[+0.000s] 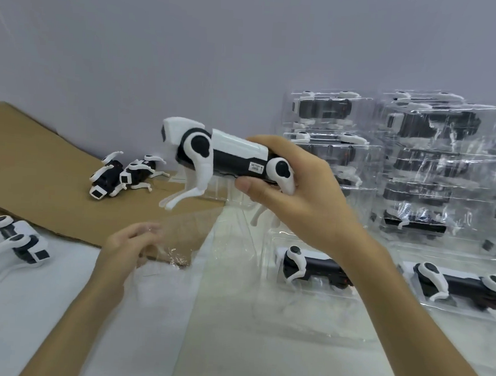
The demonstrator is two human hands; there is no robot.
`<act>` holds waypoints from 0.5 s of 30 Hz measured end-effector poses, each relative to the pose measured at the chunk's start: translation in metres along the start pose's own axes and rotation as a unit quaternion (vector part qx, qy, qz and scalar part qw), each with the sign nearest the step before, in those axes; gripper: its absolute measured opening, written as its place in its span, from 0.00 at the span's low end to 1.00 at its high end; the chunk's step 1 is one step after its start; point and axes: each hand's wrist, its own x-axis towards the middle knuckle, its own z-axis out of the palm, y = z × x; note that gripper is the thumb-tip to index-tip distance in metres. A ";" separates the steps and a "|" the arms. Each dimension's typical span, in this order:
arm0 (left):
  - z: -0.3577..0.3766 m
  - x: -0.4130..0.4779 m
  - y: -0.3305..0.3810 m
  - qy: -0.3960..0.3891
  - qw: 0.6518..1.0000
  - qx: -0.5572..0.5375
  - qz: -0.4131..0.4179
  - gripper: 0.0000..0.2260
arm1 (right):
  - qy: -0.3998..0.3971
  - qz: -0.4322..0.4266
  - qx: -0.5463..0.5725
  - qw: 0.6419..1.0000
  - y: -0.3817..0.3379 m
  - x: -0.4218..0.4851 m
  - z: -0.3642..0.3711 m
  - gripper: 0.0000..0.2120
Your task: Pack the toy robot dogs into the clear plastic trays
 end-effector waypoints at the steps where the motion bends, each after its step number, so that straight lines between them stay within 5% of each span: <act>1: 0.000 -0.001 0.001 0.007 1.000 -0.017 0.011 0.09 | 0.004 0.009 0.014 1.000 -0.001 -0.005 -0.002 0.15; 7: -0.012 -0.003 0.013 0.049 0.993 -0.089 0.066 0.11 | 0.012 0.109 0.108 0.988 0.010 -0.048 -0.020 0.13; 12: -0.021 -0.015 0.024 -0.014 0.970 -0.237 0.044 0.11 | 0.073 0.180 0.176 0.965 0.023 -0.070 -0.028 0.17; 15: 0.000 -0.033 0.036 -0.084 0.970 -0.219 0.064 0.11 | 0.082 0.183 0.204 0.958 0.018 -0.055 -0.035 0.20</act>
